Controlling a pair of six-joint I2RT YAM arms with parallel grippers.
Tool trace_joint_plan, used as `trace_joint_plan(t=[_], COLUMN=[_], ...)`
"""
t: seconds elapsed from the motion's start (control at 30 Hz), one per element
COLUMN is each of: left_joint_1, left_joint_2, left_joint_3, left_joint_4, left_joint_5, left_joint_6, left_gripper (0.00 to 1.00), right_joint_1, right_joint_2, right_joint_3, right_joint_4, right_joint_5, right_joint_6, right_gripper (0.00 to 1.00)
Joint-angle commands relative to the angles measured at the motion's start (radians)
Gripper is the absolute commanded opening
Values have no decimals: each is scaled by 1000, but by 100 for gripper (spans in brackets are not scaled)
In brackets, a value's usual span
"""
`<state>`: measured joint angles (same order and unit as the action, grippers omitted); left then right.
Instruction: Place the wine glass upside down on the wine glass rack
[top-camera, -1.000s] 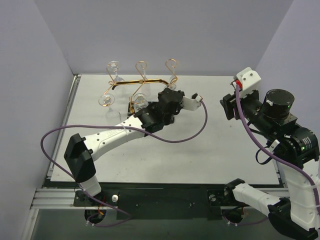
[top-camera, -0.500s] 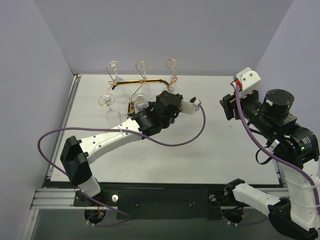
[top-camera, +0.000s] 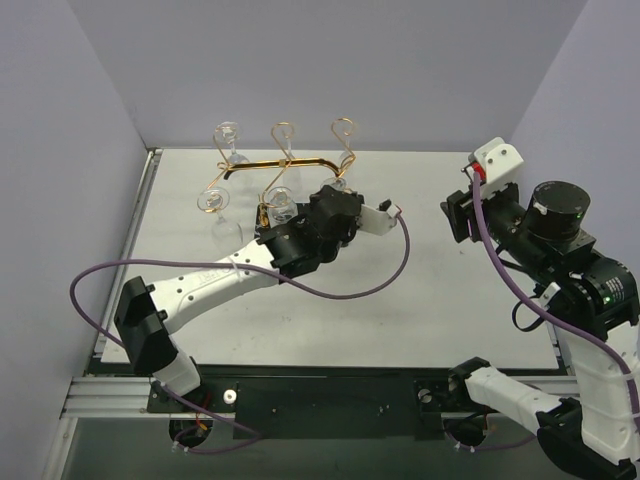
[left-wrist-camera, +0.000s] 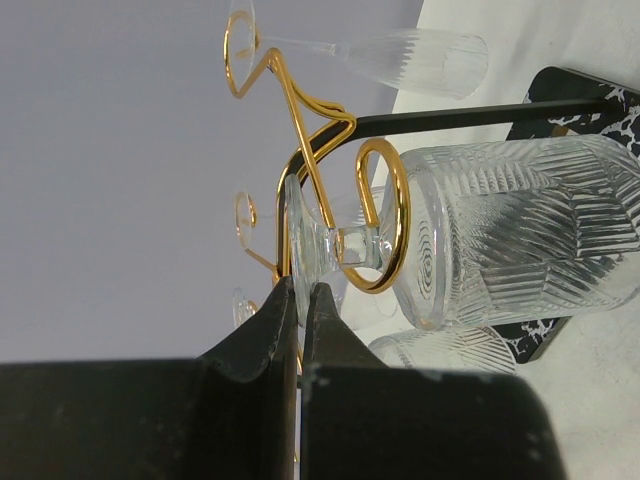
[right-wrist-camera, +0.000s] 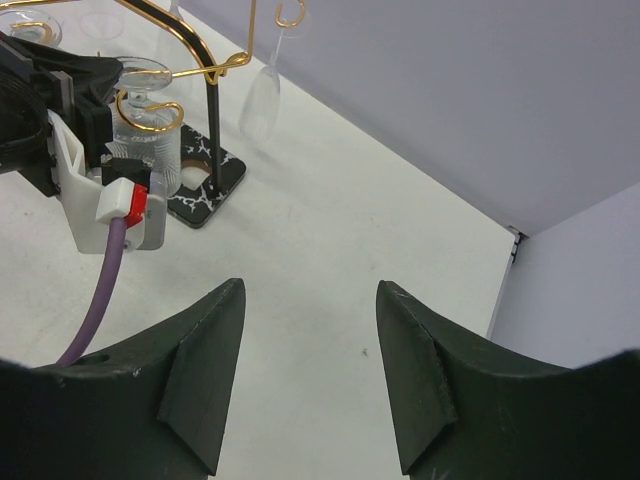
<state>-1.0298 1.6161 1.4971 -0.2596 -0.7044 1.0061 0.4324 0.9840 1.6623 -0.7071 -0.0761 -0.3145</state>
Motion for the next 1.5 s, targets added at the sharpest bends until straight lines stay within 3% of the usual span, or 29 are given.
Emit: trace_joint_plan(t=[0.0,0.33,1.43,1.47], left_joint_1=[-18,-49,-6,-6], left_joint_2=[-68,-50,65,67], left_joint_3=[17,83,155,157], left_joint_4=[51,-36,2,2], left_joint_5=[-18,19,39,40], left_joint_6=[-4,-60,-18,-18], left_gripper=[0,0,0,4], right_joint_1=[-6,-7,-9,-9], right_joint_2=[-2,15,4,2], right_joint_3=[-3,8,-18,-18], right_joint_4=[23,23,26,24], right_joint_5=[-2,-1,12,12], right_joint_6=[6,5,-11,-9], right_gripper=[50,51,50,50])
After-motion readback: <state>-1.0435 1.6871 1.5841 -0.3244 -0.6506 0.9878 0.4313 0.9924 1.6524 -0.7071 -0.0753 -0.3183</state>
